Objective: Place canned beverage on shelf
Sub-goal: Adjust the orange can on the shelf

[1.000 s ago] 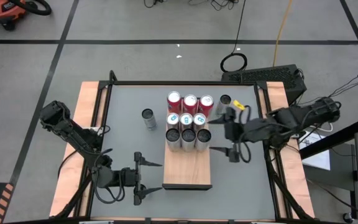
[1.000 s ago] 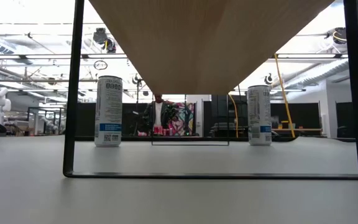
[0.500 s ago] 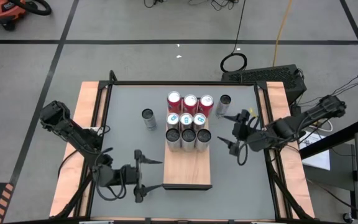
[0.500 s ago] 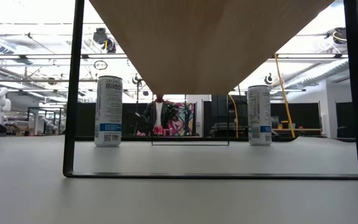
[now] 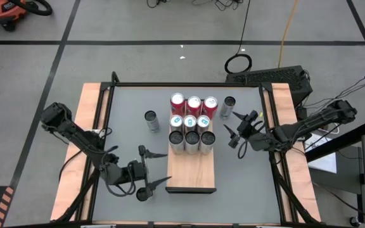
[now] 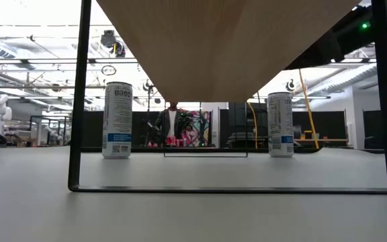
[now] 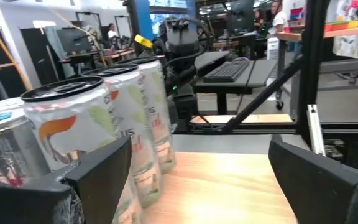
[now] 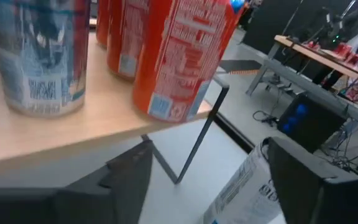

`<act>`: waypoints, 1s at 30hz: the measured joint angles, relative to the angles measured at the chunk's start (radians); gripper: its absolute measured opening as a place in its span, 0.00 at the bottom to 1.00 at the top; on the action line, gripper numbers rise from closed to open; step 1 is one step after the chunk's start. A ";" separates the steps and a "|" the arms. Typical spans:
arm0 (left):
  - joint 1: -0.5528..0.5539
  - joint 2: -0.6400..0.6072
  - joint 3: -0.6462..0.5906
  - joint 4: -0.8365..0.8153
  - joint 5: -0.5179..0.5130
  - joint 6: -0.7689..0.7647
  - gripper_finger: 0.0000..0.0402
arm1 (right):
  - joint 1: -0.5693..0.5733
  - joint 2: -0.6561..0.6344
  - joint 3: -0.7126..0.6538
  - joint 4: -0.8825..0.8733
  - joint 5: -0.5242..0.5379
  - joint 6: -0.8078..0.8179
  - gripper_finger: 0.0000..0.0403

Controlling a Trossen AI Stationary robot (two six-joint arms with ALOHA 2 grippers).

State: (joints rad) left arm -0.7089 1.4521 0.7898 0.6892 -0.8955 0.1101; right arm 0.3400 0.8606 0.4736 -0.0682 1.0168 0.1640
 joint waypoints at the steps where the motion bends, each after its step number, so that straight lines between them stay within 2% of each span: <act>1: 0.007 0.000 0.000 0.000 0.000 0.001 0.93 | -0.005 -0.001 0.000 0.019 0.000 -0.020 0.61; 4: 0.022 -0.029 0.000 -0.056 0.001 0.000 0.93 | -0.012 0.001 0.000 0.064 -0.001 -0.066 0.51; 9: 0.037 -0.112 0.000 -0.193 0.000 0.003 0.93 | -0.029 0.015 0.000 0.126 -0.056 -0.035 0.38; 16: 0.053 -0.219 0.000 -0.324 -0.001 0.030 0.93 | -0.085 0.108 0.000 0.261 -0.052 -0.064 0.21; 22: 0.055 -0.233 0.000 -0.373 -0.005 0.000 0.93 | -0.163 0.171 0.000 0.356 -0.054 -0.140 0.12; 30: 0.064 -0.228 0.000 -0.405 -0.031 -0.079 0.93 | -0.246 0.200 0.000 0.362 -0.179 -0.149 0.03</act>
State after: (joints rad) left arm -0.6447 1.2240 0.7895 0.2838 -0.9269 0.0311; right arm 0.0940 1.0607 0.4736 0.2938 0.8374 0.0145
